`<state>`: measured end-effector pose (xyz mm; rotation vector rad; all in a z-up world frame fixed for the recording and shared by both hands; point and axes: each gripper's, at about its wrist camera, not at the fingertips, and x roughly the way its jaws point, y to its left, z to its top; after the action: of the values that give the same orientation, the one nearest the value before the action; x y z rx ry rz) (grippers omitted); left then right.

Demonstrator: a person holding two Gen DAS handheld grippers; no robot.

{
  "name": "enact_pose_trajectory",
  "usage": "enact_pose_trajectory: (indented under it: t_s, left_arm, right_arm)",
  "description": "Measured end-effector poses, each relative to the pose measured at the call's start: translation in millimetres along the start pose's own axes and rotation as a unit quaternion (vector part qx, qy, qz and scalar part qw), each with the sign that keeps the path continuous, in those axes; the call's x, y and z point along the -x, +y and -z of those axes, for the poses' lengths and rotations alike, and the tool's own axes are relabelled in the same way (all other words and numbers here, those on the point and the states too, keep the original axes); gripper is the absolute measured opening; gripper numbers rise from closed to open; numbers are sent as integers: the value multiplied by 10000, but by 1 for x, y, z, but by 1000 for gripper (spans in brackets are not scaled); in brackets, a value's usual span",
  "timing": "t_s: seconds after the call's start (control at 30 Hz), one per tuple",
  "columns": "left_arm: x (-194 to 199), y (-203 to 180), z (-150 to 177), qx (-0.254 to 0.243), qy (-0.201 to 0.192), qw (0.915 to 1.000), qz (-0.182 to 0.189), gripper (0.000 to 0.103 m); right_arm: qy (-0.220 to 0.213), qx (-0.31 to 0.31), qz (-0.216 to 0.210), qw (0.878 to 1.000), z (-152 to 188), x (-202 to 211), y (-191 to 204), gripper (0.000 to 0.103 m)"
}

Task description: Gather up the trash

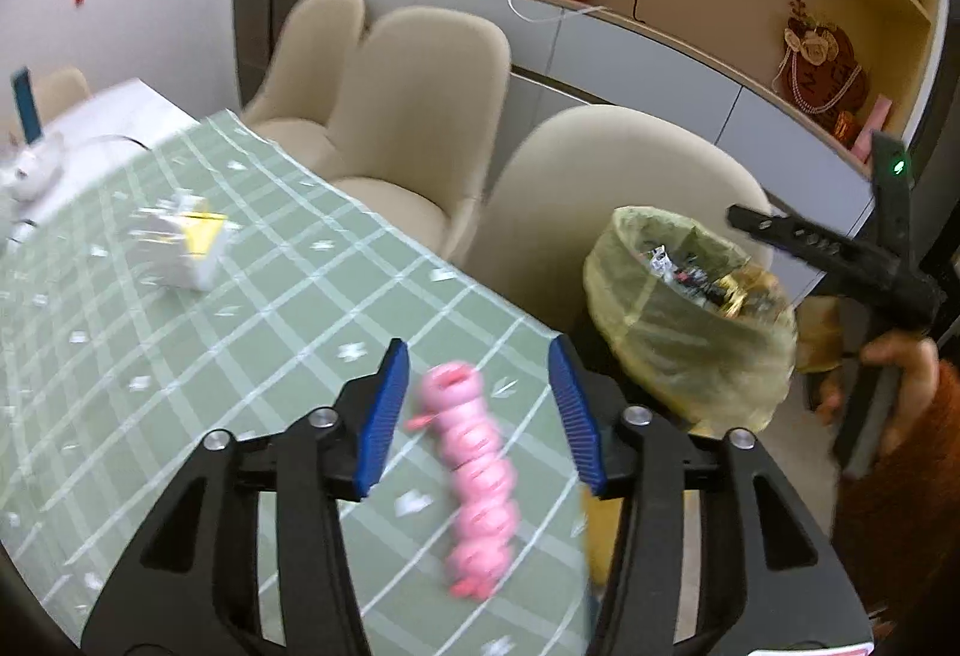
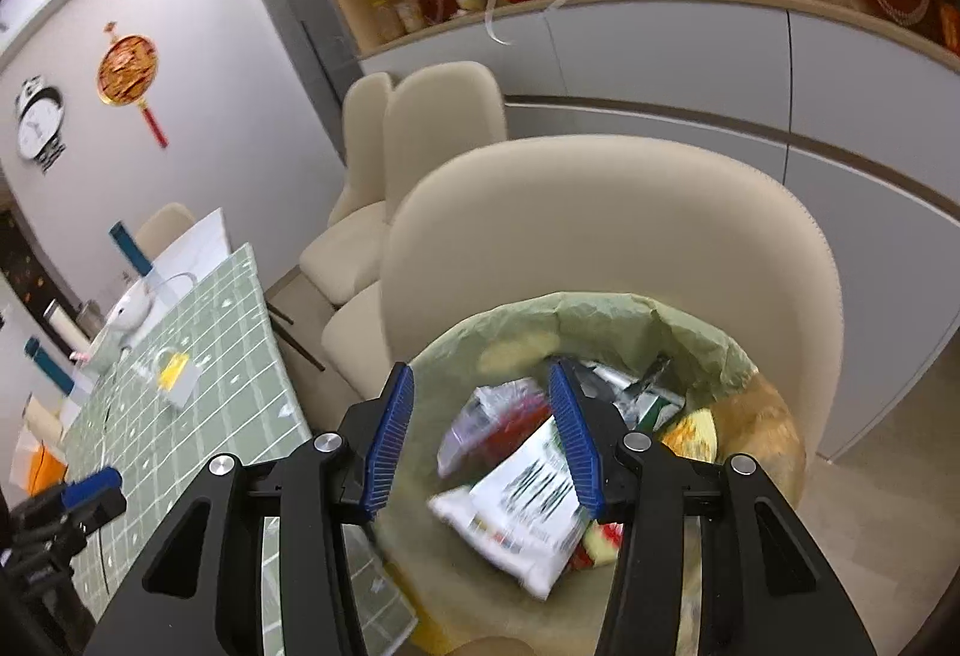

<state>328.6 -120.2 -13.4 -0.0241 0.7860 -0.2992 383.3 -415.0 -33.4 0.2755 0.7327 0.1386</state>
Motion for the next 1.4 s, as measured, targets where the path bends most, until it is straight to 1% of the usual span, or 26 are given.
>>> enact_pose_trajectory:
  t_s: [0.1, 0.17, 0.23, 0.33, 0.4, 0.47, 0.6, 0.73, 0.83, 1.03, 1.13, 1.4]
  left_arm:
    - [32, 12, 23, -42, -73, 9996, -285, 54]
    - [51, 20, 38, 48, -55, 9991, -429, 59]
    - [70, 28, 55, 201, -27, 9982, -570, 67]
    - [92, 28, 75, 256, -15, 9972, -707, 75]
    - [102, 25, 81, 191, -37, 9969, -761, 76]
    - [115, 17, 88, 81, -163, 9960, -871, 77]
    - [127, 1, 97, -170, -292, 9938, -1056, 77]
    - [126, -11, 102, -224, -224, 9944, -1010, 77]
    - [128, -18, 103, -257, -252, 9937, -1057, 76]
    - [137, -20, 104, -236, -448, 9907, -1265, 74]
    - [142, -19, 105, -183, -512, 9905, -1267, 74]
    - [147, -18, 107, -183, -565, 9896, -1308, 74]
  right_arm:
    - [-15, 366, -131, 9992, 17, 30, 23, 45]
    - [-29, 528, -221, 9984, 28, 47, 35, 45]
    - [-38, 754, -335, 9966, 45, 68, 49, 45]
    - [47, 1024, -377, 9940, 73, 92, 68, 45]
    - [151, 1121, -378, 9929, 88, 100, 76, 45]
    - [263, 1216, -407, 9914, 104, 110, 86, 45]
    - [200, 1471, -516, 9876, 128, 129, 103, 45]
    - [198, 1684, -528, 9841, 144, 140, 116, 45]
    - [165, 1760, -476, 9831, 150, 149, 121, 45]
    - [71, 1645, -392, 9856, 153, 157, 118, 45]
    - [-8, 1598, -371, 9865, 151, 159, 117, 45]
    - [-21, 1615, -385, 9861, 152, 159, 118, 45]
